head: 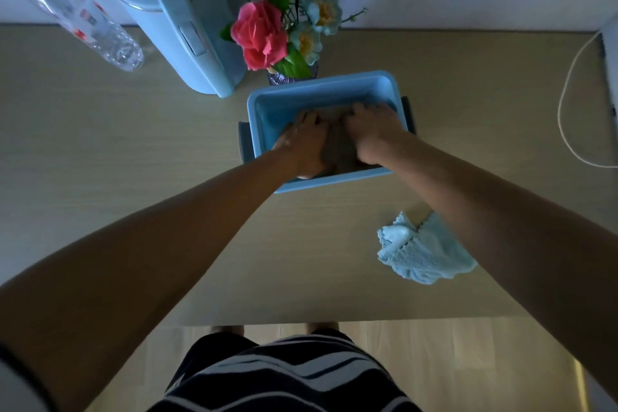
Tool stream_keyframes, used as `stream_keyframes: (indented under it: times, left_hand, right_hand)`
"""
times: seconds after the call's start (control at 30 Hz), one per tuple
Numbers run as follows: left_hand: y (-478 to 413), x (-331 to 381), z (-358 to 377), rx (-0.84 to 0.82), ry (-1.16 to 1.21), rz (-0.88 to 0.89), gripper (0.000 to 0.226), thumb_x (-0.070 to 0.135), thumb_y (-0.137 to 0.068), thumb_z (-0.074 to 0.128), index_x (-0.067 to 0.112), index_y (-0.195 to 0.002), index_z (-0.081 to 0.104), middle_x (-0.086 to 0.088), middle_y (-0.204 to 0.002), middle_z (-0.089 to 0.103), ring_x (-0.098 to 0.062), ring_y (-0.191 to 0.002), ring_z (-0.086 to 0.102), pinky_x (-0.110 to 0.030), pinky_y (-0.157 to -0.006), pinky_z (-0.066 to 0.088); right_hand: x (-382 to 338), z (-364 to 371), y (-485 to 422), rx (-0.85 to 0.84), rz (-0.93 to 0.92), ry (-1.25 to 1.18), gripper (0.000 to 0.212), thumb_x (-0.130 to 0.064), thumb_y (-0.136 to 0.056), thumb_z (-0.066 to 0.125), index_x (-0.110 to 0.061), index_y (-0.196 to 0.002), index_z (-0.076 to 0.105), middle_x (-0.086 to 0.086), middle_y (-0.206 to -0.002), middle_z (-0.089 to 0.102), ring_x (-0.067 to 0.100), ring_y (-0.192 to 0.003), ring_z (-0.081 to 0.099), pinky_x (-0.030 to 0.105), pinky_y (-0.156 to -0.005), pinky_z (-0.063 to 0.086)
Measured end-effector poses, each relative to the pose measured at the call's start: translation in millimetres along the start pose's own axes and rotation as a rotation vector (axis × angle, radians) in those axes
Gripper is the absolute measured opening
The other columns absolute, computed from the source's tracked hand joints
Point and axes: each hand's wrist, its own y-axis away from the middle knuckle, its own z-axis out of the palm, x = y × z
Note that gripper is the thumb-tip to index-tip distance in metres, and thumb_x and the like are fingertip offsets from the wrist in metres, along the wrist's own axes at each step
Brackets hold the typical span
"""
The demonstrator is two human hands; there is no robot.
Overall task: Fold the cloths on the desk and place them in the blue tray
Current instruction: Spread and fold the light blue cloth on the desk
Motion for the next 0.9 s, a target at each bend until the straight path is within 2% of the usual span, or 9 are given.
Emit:
stream_keyframes:
  times: [0.07,0.23,0.33,0.4,0.47,0.6,0.67,0.8,0.9]
  left_hand:
    - [16,4,-12,0.115,0.158,0.002,0.073,0.045,-0.074,0.076,0.016,-0.137,0.052,-0.014,-0.135,0.052,-0.035,-0.131,0.043,-0.046,-0.107,0.041]
    - [74,27,-37,0.503,0.586,0.077,0.041,0.027,-0.075,0.068,0.010,-0.112,0.065,-0.005,-0.109,0.068,-0.023,-0.102,0.062,-0.032,-0.089,0.049]
    - [109,46,-31,0.520,0.645,0.153,0.030,0.022,-0.080,0.069,0.011,-0.108,0.066,0.005,-0.104,0.066,-0.003,-0.091,0.055,-0.005,-0.080,0.040]
    - [124,55,-18,0.474,0.675,0.188,0.027,0.022,-0.083,0.070,0.013,-0.107,0.066,0.005,-0.104,0.067,-0.001,-0.091,0.056,0.002,-0.078,0.035]
    - [134,61,-3,0.411,0.700,0.190,0.027,0.022,-0.084,0.072,0.016,-0.109,0.066,0.005,-0.106,0.068,-0.007,-0.094,0.062,0.002,-0.080,0.034]
    - [145,64,18,0.308,0.714,0.193,0.026,0.019,-0.085,0.073,0.017,-0.109,0.065,0.006,-0.108,0.068,-0.007,-0.095,0.062,0.002,-0.080,0.035]
    - [148,63,20,0.278,0.703,0.182,0.024,0.019,-0.086,0.072,0.016,-0.109,0.066,0.005,-0.107,0.068,-0.006,-0.093,0.061,0.003,-0.078,0.036]
    - [156,57,20,0.220,0.688,0.168,0.021,0.019,-0.088,0.070,0.014,-0.108,0.067,0.003,-0.104,0.069,-0.004,-0.092,0.059,0.004,-0.075,0.036]
    - [160,46,20,0.219,0.675,0.160,0.020,0.020,-0.088,0.069,0.014,-0.107,0.067,0.003,-0.103,0.070,-0.004,-0.091,0.059,0.003,-0.073,0.036]
  right_hand:
    - [6,-21,21,0.090,0.013,-0.178,0.045,-0.025,-0.083,0.070,-0.011,-0.124,0.058,0.012,-0.128,0.055,0.034,-0.114,0.060,0.044,-0.096,0.045]
    - [18,-46,96,0.661,0.186,-0.654,0.042,-0.031,-0.083,0.064,-0.013,-0.121,0.062,0.010,-0.111,0.063,0.031,-0.100,0.064,0.045,-0.089,0.049]
    - [11,-23,141,0.952,0.344,-0.842,0.019,-0.017,-0.085,0.064,-0.011,-0.103,0.064,0.005,-0.093,0.062,0.023,-0.082,0.060,0.040,-0.078,0.049]
    - [-2,6,160,1.039,0.457,-0.883,0.008,-0.010,-0.085,0.064,-0.011,-0.093,0.064,0.003,-0.085,0.062,0.022,-0.075,0.059,0.041,-0.074,0.050]
    - [-15,42,169,0.919,0.497,-0.861,0.012,-0.016,-0.082,0.065,-0.013,-0.094,0.063,0.000,-0.087,0.062,0.024,-0.079,0.061,0.042,-0.077,0.049]
    - [-36,118,184,0.248,0.541,-0.651,0.072,-0.053,-0.060,0.075,-0.023,-0.123,0.056,0.001,-0.121,0.054,0.028,-0.118,0.052,0.049,-0.097,0.039]
    - [-45,145,189,0.021,0.582,-0.601,0.091,-0.052,-0.055,0.079,-0.028,-0.136,0.044,0.002,-0.137,0.042,0.029,-0.135,0.038,0.058,-0.107,0.030]
    - [-53,167,184,0.085,0.615,-0.558,0.064,-0.017,-0.068,0.078,-0.018,-0.129,0.056,0.006,-0.121,0.056,0.030,-0.114,0.057,0.044,-0.082,0.049]
    - [-54,159,178,0.222,0.620,-0.620,0.041,-0.009,-0.077,0.067,-0.016,-0.117,0.063,0.005,-0.105,0.062,0.027,-0.097,0.064,0.041,-0.076,0.053]
